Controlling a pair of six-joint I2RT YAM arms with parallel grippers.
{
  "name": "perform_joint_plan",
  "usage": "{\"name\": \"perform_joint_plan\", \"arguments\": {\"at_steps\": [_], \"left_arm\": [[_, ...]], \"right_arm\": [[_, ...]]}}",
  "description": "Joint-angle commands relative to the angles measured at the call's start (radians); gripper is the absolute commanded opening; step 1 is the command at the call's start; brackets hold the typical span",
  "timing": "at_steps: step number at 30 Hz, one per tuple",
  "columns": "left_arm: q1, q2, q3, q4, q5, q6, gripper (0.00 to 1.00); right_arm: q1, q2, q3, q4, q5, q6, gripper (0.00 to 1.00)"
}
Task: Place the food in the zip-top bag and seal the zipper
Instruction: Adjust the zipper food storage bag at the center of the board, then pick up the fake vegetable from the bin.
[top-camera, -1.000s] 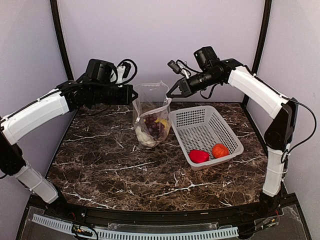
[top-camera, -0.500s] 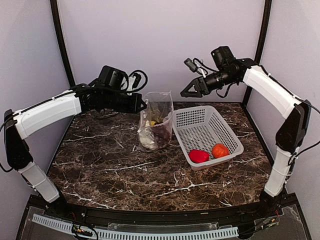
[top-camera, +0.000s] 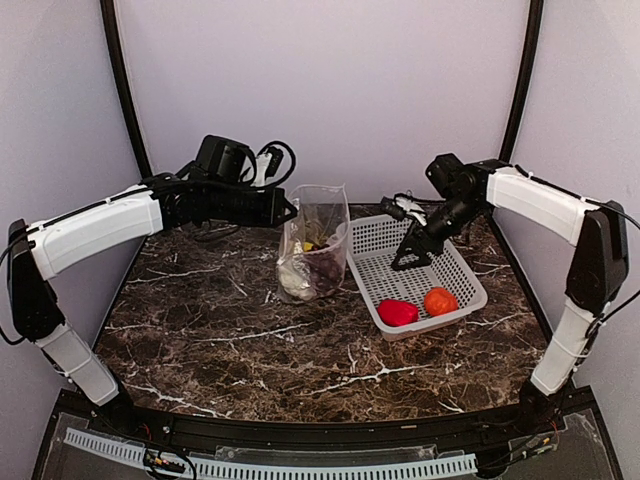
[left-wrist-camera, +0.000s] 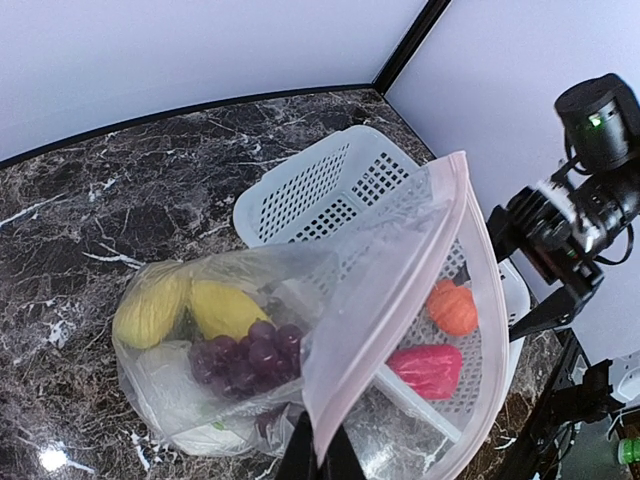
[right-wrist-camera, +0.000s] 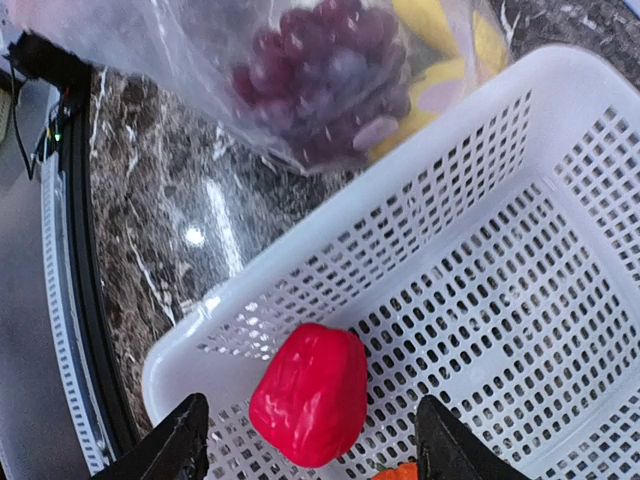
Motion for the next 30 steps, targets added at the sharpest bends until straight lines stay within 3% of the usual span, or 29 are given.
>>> {"name": "perform_joint_plan", "arguments": {"at_steps": [1, 8, 30], "left_arm": [[-0.002, -0.052, -0.019, 0.008, 0.007, -0.006, 0.01], [-0.002, -0.065, -0.032, 0.003, -0.003, -0.002, 0.01], [-0.002, -0.068, -0.057, 0.017, -0.002, -0.009, 0.01]], "right_arm": [[0.002, 0.057, -0.029, -0.038, 0.077, -0.055, 0.71], [0.003, 0.144, -0.048, -0.056, 0.108, -0.005, 0.87], [0.057, 0.257, -0.138, -0.076, 0.097, 0.039, 0.95]]}}
